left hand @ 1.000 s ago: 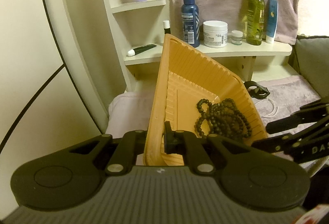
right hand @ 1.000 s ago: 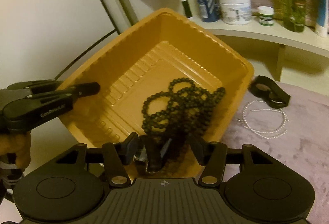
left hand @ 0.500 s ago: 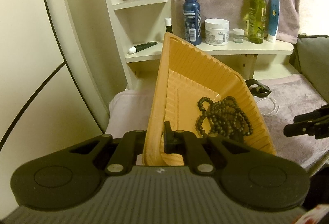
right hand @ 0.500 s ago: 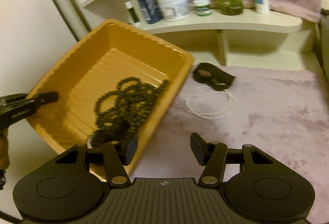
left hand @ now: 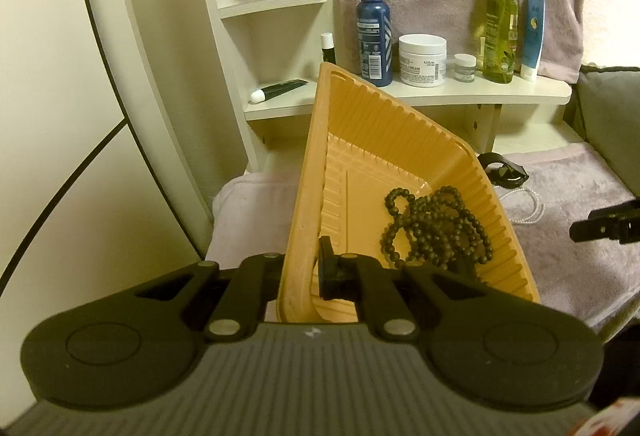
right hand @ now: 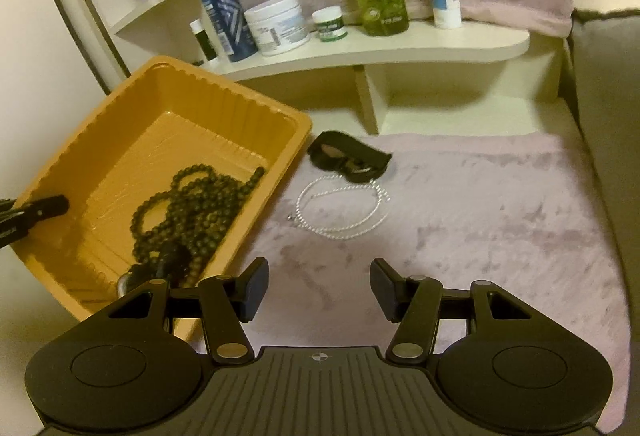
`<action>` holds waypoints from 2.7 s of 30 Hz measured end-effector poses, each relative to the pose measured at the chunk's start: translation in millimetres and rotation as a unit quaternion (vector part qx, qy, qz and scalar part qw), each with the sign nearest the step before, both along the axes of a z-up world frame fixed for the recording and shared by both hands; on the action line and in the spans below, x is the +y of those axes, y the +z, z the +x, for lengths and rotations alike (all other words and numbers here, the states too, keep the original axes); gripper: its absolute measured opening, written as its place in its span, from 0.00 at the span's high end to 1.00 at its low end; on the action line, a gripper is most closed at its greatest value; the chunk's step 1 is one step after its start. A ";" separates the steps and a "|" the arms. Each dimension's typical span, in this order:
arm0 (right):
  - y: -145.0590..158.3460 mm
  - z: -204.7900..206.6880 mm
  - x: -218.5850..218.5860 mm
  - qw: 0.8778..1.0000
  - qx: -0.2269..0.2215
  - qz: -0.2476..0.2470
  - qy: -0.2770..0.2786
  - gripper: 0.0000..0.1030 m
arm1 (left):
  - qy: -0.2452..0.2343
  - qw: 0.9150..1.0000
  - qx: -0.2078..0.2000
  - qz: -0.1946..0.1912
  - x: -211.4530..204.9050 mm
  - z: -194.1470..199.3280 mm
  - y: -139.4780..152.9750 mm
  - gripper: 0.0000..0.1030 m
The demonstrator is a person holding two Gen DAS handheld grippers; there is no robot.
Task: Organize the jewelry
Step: 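Grasp the white pearl strand on the towel with the right gripper, then lift the pearl strand high and carry it over the tray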
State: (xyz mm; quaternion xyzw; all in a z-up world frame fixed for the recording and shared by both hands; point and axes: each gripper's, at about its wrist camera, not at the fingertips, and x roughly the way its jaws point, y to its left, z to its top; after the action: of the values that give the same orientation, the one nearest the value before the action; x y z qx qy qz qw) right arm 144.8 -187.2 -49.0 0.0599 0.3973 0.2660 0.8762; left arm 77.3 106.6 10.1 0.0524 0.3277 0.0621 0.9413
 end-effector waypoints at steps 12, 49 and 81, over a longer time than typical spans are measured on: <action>-3.5 21.0 12.7 0.996 -0.060 -0.063 0.019 0.45 | 0.005 1.000 0.001 -0.004 3.3 -0.7 -2.2 0.94; -17.7 12.1 31.2 0.990 -0.094 -0.077 0.078 0.98 | 0.023 1.000 -0.004 -0.004 10.8 -2.3 -1.1 0.94; 140.4 -40.5 45.8 0.965 -0.220 0.062 0.126 0.98 | 0.013 1.000 -0.011 0.001 5.6 -8.2 3.3 0.94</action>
State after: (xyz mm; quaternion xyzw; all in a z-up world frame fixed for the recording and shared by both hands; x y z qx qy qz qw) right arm 104.3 -141.4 91.4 0.0034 0.1821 0.4046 0.8962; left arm 69.1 112.1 13.4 0.0483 0.3177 0.0748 0.9440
